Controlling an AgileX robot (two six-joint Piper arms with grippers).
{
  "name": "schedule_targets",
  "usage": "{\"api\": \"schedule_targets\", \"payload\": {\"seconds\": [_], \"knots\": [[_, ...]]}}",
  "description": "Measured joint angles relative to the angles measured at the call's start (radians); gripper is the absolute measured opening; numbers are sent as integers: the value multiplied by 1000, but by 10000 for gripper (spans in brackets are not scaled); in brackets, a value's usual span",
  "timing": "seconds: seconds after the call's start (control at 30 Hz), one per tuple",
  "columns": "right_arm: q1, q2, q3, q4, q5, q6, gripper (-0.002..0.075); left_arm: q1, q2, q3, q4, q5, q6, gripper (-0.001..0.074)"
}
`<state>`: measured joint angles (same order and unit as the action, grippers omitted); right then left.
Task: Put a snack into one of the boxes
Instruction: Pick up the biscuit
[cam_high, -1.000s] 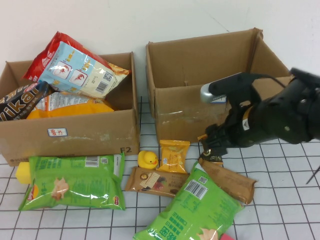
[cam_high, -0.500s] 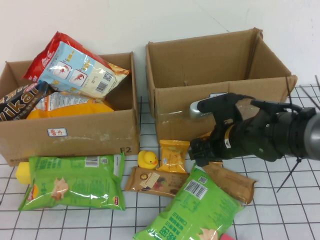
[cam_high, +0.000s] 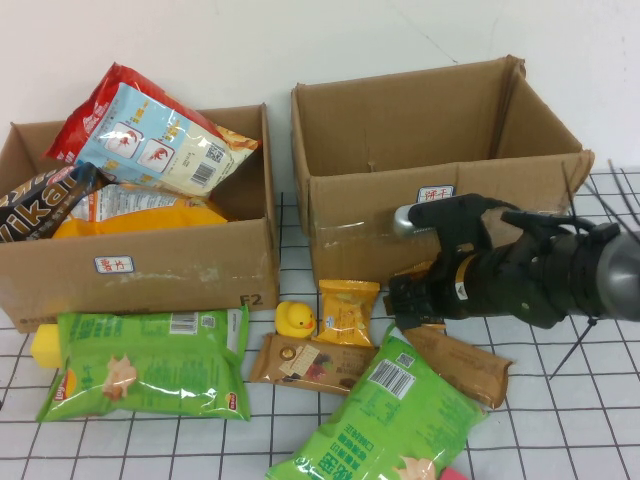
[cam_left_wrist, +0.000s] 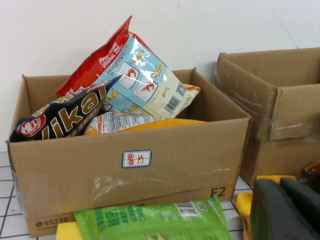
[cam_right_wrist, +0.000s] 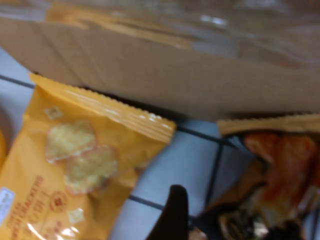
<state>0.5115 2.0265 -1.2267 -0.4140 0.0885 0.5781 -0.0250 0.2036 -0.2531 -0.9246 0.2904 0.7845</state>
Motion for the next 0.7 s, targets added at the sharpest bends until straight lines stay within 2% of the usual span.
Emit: {"api": "schedule_targets", "payload": {"seconds": [0.17, 0.27, 0.33, 0.43, 0.6, 0.7], "knots": [[0, 20, 0, 0, -55, 2, 692, 0, 0, 0, 0, 0, 0, -1], [0, 24, 0, -2, -55, -2, 652, 0, 0, 0, 0, 0, 0, -1], [0, 26, 0, -2, -55, -2, 593, 0, 0, 0, 0, 0, 0, -1], [0, 29, 0, -3, -57, -2, 446, 0, 0, 0, 0, 0, 0, -1], [0, 20, -1, -5, -48, 24, 131, 0, 0, 0, 0, 0, 0, -1], [0, -18, -1, -5, 4, 38, 92, 0, 0, 0, 2, 0, 0, -1]]}}
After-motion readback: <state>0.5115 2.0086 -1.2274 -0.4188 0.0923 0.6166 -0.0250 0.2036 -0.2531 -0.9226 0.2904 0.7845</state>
